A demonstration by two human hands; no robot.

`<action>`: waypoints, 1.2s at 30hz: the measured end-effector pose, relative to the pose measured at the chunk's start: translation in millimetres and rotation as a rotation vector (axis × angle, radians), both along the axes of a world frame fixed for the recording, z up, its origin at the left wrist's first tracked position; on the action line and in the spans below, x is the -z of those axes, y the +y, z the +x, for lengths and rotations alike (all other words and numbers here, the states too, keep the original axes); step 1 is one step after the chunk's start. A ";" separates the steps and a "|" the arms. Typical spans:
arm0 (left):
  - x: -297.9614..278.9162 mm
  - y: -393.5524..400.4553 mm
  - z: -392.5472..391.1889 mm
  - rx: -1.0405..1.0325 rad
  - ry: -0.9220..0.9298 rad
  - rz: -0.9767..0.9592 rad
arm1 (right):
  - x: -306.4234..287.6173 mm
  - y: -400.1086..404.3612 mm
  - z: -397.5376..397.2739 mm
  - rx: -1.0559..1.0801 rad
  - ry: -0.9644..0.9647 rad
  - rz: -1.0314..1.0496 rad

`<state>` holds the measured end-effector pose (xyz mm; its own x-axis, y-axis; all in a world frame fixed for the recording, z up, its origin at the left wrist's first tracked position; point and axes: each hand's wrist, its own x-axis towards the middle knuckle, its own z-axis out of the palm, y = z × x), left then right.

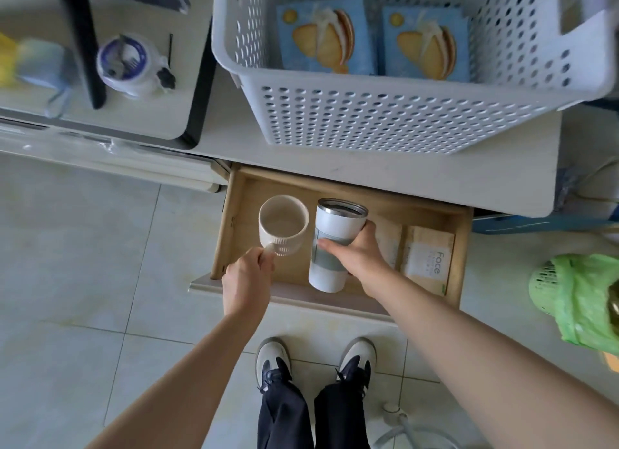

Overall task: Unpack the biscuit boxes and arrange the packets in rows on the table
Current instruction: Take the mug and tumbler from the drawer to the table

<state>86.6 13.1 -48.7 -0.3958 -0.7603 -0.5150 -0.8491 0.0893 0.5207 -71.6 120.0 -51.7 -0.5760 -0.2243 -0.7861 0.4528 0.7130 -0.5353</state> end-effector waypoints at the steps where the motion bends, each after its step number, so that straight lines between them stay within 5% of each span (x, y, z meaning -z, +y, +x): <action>1: -9.9 1.8 2.5 0.001 0.009 -0.013 | -11.6 1.4 2.0 -0.003 0.001 -0.013; 16: -227.2 26.4 54.0 -0.105 0.160 -0.178 | -257.3 15.7 60.1 -0.253 0.389 -0.326; 26: -397.6 52.4 96.6 -0.250 0.313 -0.292 | -422.8 21.5 89.6 -0.400 0.445 -0.478; 36: -492.7 83.2 161.3 -0.577 0.341 -0.425 | -520.9 3.9 136.7 -0.578 0.472 -0.646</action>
<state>247.8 96.3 444.0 0.0369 -0.9978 -0.0555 -0.6218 -0.0664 0.7803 65.1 123.9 469.1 -0.4658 -0.8752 -0.1309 -0.2332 0.2641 -0.9359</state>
